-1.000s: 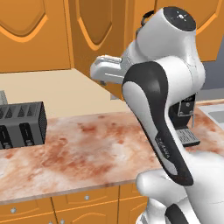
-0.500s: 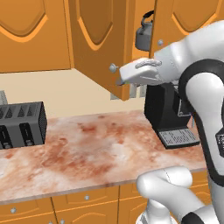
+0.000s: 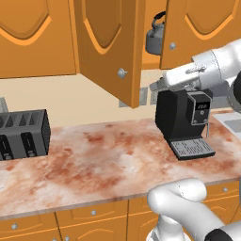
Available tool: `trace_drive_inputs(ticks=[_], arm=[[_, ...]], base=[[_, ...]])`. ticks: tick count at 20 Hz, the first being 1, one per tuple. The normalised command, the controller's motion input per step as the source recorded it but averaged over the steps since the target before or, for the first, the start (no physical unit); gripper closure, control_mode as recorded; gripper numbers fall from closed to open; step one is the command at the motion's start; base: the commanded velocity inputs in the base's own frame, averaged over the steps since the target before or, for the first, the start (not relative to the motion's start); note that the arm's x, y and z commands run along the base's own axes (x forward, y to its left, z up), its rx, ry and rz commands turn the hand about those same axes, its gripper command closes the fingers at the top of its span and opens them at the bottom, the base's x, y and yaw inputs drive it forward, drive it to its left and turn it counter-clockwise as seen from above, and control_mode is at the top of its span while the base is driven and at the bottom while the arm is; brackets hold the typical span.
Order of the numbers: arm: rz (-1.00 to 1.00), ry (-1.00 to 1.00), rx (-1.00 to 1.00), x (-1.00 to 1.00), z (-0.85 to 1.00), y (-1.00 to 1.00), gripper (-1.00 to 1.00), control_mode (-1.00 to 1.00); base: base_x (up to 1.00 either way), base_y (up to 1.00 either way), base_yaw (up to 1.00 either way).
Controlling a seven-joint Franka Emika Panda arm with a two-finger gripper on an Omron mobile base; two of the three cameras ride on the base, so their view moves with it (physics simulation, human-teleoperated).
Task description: Open the cabinet, pick the kettle from the cabinet, and place it in the sink.
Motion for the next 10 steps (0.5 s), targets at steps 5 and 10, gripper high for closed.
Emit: trace_drive_inputs(ticks=[5,10], arm=[[0.18,0.07,0.12,-0.02,0.27,-0.36,-1.00,-1.00],[0.23,0.02,0.17,0.15,0.10,-0.11,-1.00,-1.00]], base=[[0.00,0.00,0.00],[0.00,0.00,0.00]])
